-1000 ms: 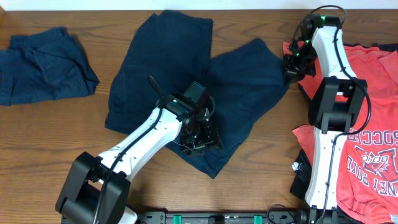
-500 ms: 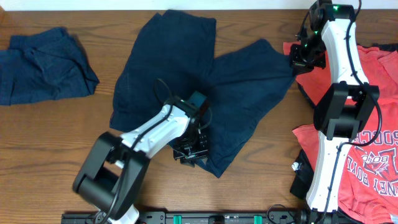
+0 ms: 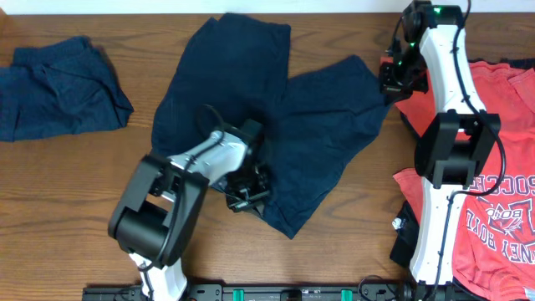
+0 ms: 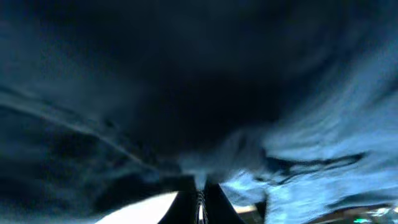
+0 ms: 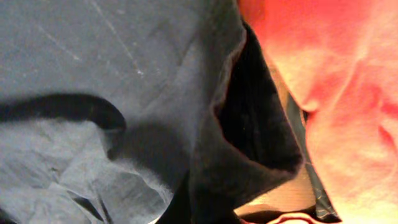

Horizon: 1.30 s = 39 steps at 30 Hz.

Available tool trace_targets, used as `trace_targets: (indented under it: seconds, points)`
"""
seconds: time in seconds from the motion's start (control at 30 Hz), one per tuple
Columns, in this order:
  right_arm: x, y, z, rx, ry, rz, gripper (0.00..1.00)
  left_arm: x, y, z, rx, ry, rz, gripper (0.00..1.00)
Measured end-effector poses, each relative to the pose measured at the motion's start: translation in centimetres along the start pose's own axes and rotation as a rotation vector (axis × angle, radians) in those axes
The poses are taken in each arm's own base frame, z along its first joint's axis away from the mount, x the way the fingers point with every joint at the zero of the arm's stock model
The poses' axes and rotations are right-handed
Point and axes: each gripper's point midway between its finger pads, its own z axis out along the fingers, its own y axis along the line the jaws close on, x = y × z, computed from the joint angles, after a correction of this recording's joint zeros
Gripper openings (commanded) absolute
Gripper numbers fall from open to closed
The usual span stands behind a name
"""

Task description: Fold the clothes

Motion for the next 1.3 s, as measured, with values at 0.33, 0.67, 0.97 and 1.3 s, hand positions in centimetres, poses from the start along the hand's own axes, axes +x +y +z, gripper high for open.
trace_targets:
  seconds: [0.33,0.67,0.97,1.3]
  points:
    - [1.1,1.0,0.1,0.007,0.039,-0.021,0.01,-6.5,2.5,-4.2,0.218,-0.108,-0.181,0.06]
    - [3.0,1.9,0.1,0.019,0.114,-0.038,0.01,-10.7,5.3,-7.3,0.298,-0.232,-0.263,0.06]
    - [3.9,4.9,0.3,0.033,0.121,-0.110,0.01,-16.6,8.0,-11.7,0.297,-0.483,-0.263,0.06]
    - [5.4,9.4,-3.8,0.024,0.009,-0.222,0.01,-20.2,10.4,-18.2,0.261,-0.661,-0.292,0.06]
